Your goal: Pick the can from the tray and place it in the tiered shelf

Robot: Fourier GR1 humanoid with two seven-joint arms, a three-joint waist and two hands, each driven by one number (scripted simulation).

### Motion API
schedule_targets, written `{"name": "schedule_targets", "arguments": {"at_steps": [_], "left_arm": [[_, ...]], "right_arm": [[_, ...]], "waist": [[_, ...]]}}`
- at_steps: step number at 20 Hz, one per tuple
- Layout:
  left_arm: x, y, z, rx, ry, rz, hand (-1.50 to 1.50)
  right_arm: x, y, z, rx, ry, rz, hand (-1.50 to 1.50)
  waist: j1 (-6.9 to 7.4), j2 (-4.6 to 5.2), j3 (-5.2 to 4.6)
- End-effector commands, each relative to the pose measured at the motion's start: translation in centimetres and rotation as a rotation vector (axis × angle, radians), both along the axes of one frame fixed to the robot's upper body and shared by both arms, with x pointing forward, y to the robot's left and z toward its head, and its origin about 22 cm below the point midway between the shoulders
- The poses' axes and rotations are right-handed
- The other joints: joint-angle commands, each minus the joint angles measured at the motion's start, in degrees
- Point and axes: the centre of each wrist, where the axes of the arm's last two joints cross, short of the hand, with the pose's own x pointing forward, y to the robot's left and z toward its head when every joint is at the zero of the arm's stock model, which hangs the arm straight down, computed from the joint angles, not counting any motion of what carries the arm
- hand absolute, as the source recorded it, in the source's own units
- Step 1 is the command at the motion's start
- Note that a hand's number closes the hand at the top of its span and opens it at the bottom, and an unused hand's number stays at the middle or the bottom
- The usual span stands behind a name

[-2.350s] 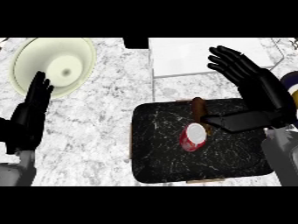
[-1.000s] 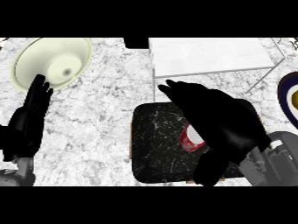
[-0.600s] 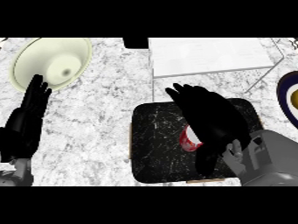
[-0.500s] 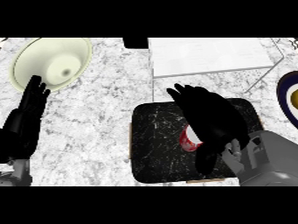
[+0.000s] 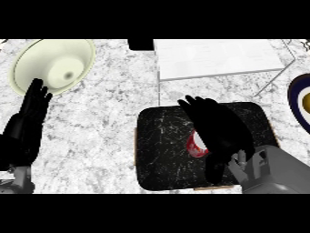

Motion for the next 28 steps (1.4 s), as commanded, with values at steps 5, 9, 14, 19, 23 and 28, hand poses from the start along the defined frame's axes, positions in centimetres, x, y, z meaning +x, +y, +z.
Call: {"name": "schedule_targets", "arguments": {"at_steps": [5, 9, 14, 19, 23, 28], "left_arm": [[1.4, 0.0, -0.7, -0.008, -0.01, -0.006, 0.0], [-1.3, 1.4, -1.1, -0.009, 0.028, -0.006, 0.0], [1.4, 1.7, 0.1, 0.026, -0.004, 0.004, 0.0], [1.7, -1.0, 0.5, 0.007, -0.023, -0.007, 0.0], [-1.2, 1.5, 0.8, 0.006, 0.0, 0.007, 0.0], [0.1, -0.5, -1.2, 0.001, -0.01, -0.005, 0.0]], "right_arm": [[2.2, -1.7, -1.0, -0.033, 0.008, -0.037, -1.5], [0.6, -1.3, -4.1, -0.01, 0.008, -0.022, -1.5], [0.6, -0.9, -4.9, 0.005, -0.003, -0.01, -1.5], [1.8, -2.0, -5.3, 0.0, 0.029, -0.039, -1.5], [-0.9, -0.2, -8.6, -0.064, 0.129, 0.001, 1.5], [0.8, 0.8, -8.5, -0.092, -0.021, 0.098, 1.5]], "waist": [[-0.04, 0.1, 0.0], [0.16, 0.02, 0.01], [-0.09, 0.06, 0.01], [-0.15, 0.06, 0.01], [0.28, -0.08, 0.02], [0.06, 0.03, 0.01]]}}
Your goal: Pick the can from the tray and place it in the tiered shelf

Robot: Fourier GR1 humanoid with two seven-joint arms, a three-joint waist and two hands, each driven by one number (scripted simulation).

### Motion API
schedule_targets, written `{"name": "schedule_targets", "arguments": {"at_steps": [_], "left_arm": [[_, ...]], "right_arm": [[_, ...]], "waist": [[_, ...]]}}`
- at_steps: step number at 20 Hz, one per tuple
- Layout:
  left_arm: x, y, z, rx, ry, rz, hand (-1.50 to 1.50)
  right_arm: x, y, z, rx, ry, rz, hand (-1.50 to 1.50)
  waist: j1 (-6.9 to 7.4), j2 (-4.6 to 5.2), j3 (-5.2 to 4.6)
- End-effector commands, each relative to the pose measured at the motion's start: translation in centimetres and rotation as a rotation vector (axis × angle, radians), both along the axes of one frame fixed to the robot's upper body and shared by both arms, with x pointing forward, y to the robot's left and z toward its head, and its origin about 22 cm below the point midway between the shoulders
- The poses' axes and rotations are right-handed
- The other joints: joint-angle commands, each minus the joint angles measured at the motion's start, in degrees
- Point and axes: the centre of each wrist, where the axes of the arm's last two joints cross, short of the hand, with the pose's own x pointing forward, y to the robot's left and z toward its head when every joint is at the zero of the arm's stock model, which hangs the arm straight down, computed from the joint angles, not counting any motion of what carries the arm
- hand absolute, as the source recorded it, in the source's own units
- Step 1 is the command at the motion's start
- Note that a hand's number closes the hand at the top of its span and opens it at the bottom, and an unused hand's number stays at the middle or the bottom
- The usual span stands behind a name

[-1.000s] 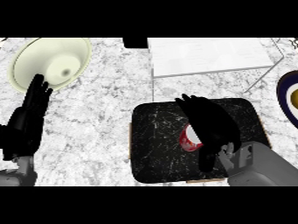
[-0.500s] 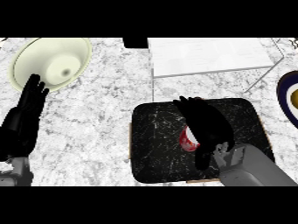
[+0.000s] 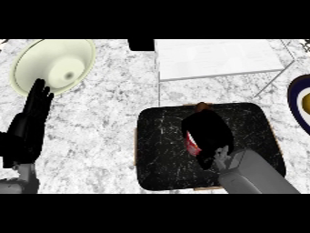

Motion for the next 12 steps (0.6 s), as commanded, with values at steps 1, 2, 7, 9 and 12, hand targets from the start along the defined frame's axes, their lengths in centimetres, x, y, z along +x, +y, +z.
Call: {"name": "schedule_targets", "arguments": {"at_steps": [1, 2, 7, 9, 12], "left_arm": [[0.5, 0.5, 1.5, 0.005, -0.002, -0.008, 0.0], [-0.7, 0.3, 0.2, -0.001, -0.002, 0.006, 0.0], [-0.3, -2.5, 0.7, -0.001, 0.017, 0.015, 0.0], [1.2, 0.4, 0.7, -0.005, -0.008, 0.013, 0.0], [-0.2, 0.3, 1.3, -0.002, 0.0, 0.017, 0.0]], "right_arm": [[0.9, -1.3, -1.1, -0.061, -0.052, 0.051, 1.5], [0.7, 0.6, -0.3, -0.025, -0.078, 0.054, 1.5], [-1.1, 0.9, -1.8, 0.041, -0.118, 0.015, 1.5], [-1.9, 1.7, -1.0, 0.073, -0.086, -0.088, 1.5], [-3.5, 2.0, -2.6, 0.103, -0.053, -0.269, 1.5]], "waist": [[0.02, 0.41, 0.22], [0.07, 0.38, 0.21], [-0.1, 0.36, 0.23], [-0.45, 0.36, 0.2], [-0.47, 0.21, 0.22]]}}
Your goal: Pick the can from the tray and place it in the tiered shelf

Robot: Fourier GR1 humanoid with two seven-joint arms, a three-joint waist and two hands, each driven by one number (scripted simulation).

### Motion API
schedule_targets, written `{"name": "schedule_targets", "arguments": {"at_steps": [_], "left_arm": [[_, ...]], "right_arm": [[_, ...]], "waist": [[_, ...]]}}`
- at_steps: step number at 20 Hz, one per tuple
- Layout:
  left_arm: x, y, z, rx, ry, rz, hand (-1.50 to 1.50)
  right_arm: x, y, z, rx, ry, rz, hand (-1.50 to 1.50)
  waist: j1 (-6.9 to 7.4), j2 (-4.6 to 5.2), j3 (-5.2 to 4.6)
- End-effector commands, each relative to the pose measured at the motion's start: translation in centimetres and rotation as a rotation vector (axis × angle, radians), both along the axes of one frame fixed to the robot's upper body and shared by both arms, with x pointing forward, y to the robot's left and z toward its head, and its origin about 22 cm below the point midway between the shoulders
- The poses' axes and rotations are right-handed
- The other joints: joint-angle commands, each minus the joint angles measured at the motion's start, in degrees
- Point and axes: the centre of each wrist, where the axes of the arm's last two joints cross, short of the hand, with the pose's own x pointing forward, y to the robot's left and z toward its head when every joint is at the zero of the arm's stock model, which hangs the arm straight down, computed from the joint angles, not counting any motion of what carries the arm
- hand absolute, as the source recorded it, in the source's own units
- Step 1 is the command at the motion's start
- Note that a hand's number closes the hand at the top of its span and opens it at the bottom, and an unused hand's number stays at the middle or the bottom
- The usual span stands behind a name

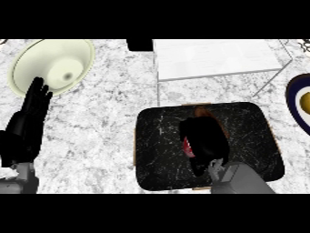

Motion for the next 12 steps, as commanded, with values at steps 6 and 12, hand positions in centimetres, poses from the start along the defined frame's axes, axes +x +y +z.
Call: {"name": "schedule_targets", "arguments": {"at_steps": [6, 12], "left_arm": [[-0.1, 2.6, -0.5, 0.012, 0.001, 0.014, 0.0], [1.3, -0.9, 0.1, -0.022, 0.011, -0.014, 0.0]], "right_arm": [[-2.8, 1.0, 3.5, 0.246, 0.019, -0.133, 1.5], [-4.2, 3.0, 10.1, 0.566, -0.186, -0.225, 1.5]], "waist": [[-0.08, 0.38, 0.22], [0.0, 0.41, 0.23]]}}
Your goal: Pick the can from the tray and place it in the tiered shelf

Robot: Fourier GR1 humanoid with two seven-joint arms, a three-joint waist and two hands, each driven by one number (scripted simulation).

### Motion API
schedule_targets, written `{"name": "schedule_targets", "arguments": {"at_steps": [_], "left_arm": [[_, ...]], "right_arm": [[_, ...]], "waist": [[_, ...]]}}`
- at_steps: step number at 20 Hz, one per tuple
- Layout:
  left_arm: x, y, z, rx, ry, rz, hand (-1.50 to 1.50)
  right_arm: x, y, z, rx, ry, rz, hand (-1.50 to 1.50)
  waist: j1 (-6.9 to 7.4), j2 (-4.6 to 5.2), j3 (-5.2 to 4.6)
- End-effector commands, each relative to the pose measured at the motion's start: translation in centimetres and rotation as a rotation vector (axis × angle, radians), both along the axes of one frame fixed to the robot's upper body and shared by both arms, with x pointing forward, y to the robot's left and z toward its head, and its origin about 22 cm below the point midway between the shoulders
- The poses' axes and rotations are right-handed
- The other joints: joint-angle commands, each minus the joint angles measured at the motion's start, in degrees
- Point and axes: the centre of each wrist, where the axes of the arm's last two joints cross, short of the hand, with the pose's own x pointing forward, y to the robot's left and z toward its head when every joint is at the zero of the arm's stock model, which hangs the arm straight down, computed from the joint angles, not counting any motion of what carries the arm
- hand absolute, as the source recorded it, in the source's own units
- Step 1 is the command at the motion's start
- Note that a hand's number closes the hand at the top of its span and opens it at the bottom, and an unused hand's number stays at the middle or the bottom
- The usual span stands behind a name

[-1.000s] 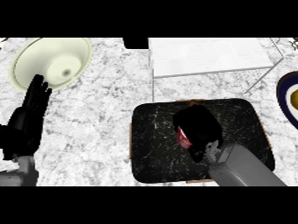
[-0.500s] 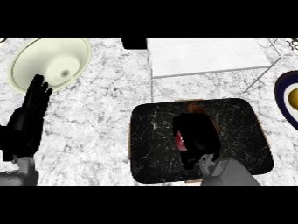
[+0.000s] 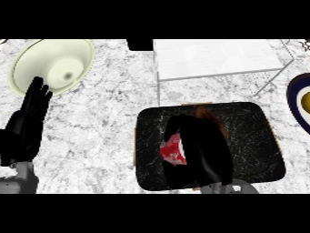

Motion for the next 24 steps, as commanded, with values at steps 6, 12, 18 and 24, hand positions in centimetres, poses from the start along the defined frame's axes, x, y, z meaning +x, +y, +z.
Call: {"name": "schedule_targets", "arguments": {"at_steps": [6, 12, 18, 24], "left_arm": [[0.1, -0.4, -0.4, 0.003, -0.004, 0.007, 0.0], [-1.1, -0.2, -0.6, -0.005, 0.003, -0.004, 0.0], [-1.0, 0.8, -0.2, 0.013, 0.001, -0.005, 0.0], [0.5, 0.4, -0.5, 0.01, -0.022, 0.007, 0.0]], "right_arm": [[-1.8, -2.4, 9.7, 0.182, -0.24, -0.251, 1.5], [-1.4, -3.8, 11.9, 0.123, -0.292, -0.326, 1.5], [2.8, -6.8, 13.6, 0.155, -0.332, -0.376, 1.5], [7.6, -7.5, 10.9, 0.208, -0.351, -0.403, 1.5]], "waist": [[-0.27, -0.06, -0.01], [0.05, -0.06, 0.0], [0.33, 0.13, 0.02], [0.38, 0.31, 0.02]]}}
